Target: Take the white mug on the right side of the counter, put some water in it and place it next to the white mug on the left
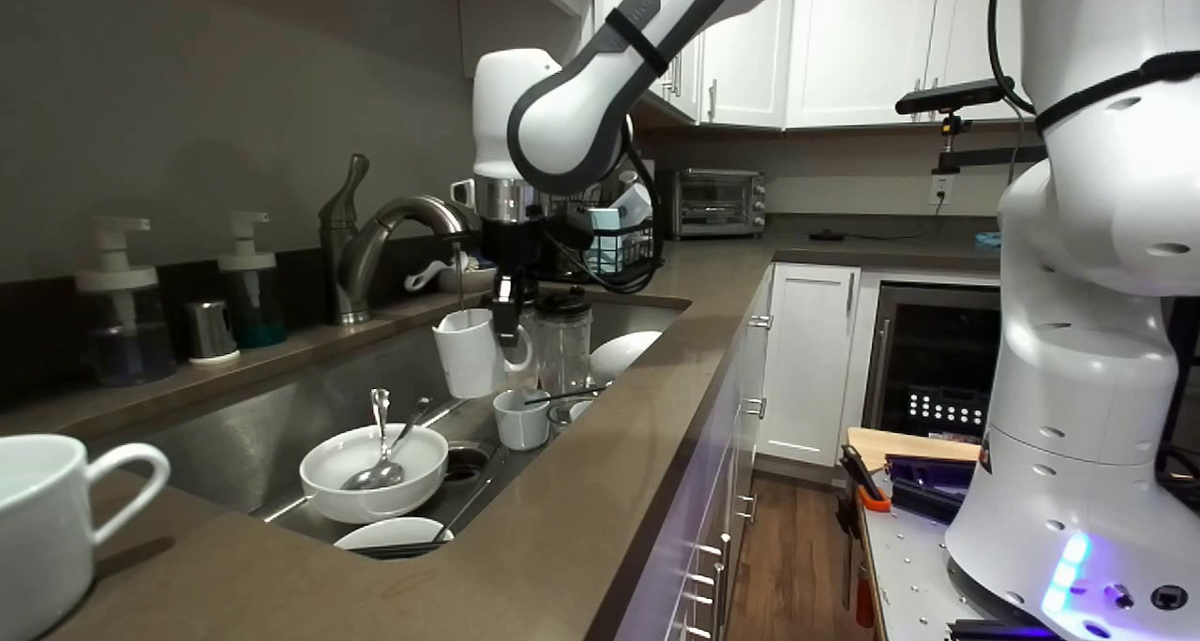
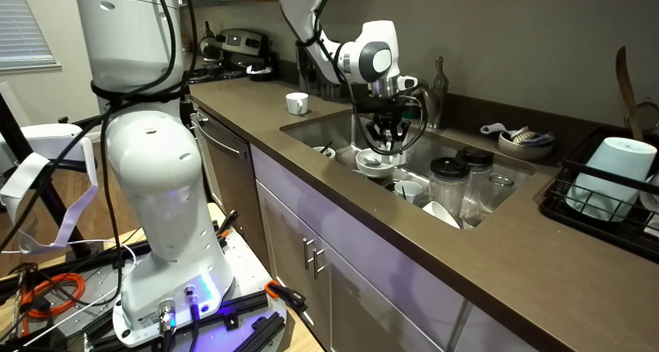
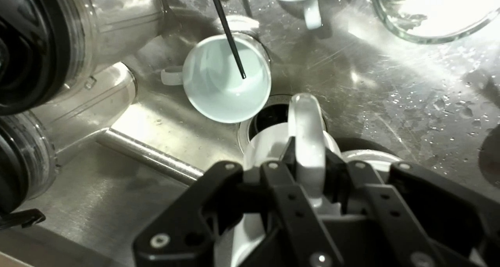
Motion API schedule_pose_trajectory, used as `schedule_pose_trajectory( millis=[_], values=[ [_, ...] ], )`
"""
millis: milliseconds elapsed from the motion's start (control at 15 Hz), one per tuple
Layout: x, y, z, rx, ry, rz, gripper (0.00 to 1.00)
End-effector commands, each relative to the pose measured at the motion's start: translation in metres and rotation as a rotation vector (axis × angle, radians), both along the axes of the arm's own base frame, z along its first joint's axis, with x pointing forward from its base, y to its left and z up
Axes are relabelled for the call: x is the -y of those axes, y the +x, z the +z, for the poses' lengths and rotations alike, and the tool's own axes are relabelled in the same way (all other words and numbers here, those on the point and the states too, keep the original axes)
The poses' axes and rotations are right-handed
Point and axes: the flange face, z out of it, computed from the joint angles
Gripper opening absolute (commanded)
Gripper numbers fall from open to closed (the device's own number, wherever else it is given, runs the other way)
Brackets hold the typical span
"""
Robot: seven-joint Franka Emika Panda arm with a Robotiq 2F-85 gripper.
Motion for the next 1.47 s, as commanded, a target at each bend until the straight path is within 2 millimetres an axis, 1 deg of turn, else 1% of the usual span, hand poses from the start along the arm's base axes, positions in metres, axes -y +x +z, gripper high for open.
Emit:
schedule_pose_trajectory(
  millis=[0,133,600,667,1133,1400],
  values=[
    [0.000,0.000,-0.002,-0.006,0.000,0.000,0.10],
    [0.000,0.000,-0.007,-0.014,0.000,0.000,0.10],
    [0.001,0.000,-0.007,-0.013,0.000,-0.001,0.10],
    [0.001,0.000,-0.007,-0.013,0.000,-0.001,0.04],
    [-0.003,-0.005,0.006,-0.025,-0.016,-0.016,0.04],
    [-0.009,-0.009,0.013,-0.037,-0.020,-0.011,0.04]
  ],
)
